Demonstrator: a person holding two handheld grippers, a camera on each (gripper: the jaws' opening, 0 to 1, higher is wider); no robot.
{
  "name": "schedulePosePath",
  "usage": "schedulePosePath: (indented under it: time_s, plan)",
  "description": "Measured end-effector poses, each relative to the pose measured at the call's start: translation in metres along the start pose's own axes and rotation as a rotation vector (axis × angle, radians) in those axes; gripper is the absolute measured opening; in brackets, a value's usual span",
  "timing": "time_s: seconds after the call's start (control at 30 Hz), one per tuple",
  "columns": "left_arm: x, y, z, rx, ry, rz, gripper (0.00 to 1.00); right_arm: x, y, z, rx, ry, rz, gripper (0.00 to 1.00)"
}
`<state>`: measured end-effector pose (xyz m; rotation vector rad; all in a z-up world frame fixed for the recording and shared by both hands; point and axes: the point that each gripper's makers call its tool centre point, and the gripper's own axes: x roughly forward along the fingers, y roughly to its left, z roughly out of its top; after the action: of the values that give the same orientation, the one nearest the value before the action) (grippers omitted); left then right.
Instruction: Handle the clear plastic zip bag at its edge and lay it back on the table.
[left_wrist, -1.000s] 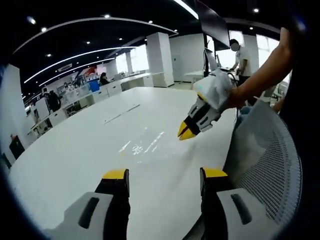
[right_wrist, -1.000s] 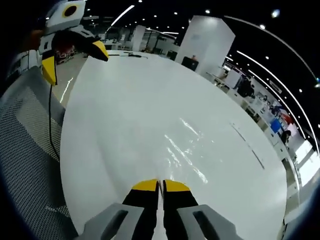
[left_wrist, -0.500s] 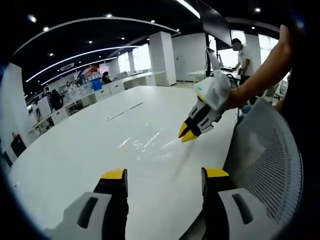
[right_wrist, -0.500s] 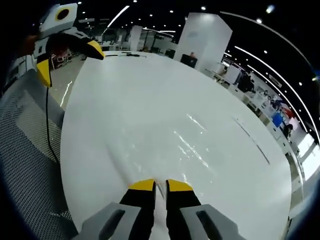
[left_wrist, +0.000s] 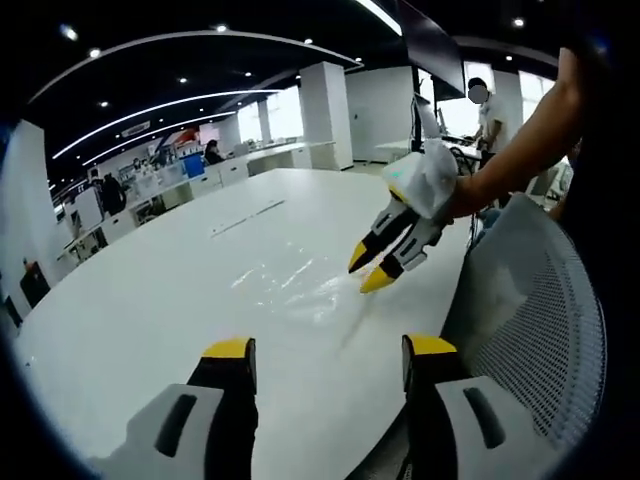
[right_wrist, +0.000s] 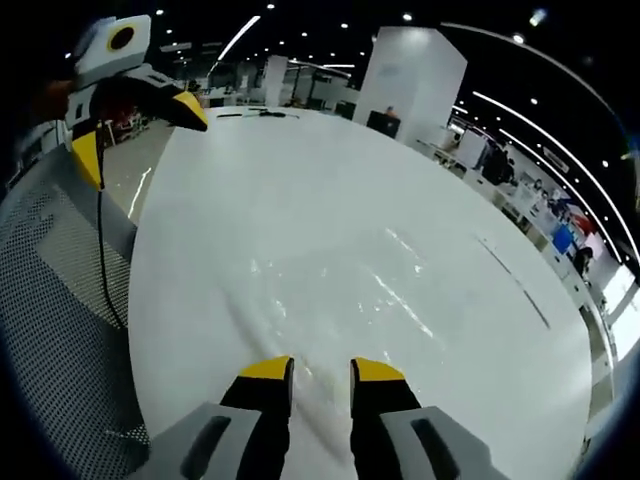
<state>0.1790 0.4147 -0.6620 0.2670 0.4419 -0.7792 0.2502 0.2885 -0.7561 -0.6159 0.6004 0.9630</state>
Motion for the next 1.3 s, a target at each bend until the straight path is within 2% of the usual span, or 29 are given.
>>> schedulePosePath:
  time_s: [0.3, 0.5, 0.8, 1.07, 1.3]
  plan:
    - [0.003, -0.004, -0.002, -0.006, -0.001, -0.023, 0.53, -0.011, 0.000, 0.003, 0.038, -0.035, -0.003, 0.33]
    - [0.005, -0.004, -0.001, -0.029, -0.012, -0.027, 0.56, -0.021, -0.003, 0.003, 0.063, -0.049, -0.021, 0.39]
    - [0.007, -0.005, 0.001, -0.023, -0.006, -0.037, 0.56, -0.033, -0.005, 0.001, 0.083, -0.065, -0.048, 0.44]
    - [0.008, -0.003, -0.001, -0.024, 0.000, -0.041, 0.56, -0.055, -0.005, 0.002, 0.094, -0.074, -0.067, 0.47]
    - [0.011, -0.004, -0.004, -0.030, 0.006, -0.050, 0.55, -0.076, -0.011, -0.009, 0.118, -0.076, -0.102, 0.51]
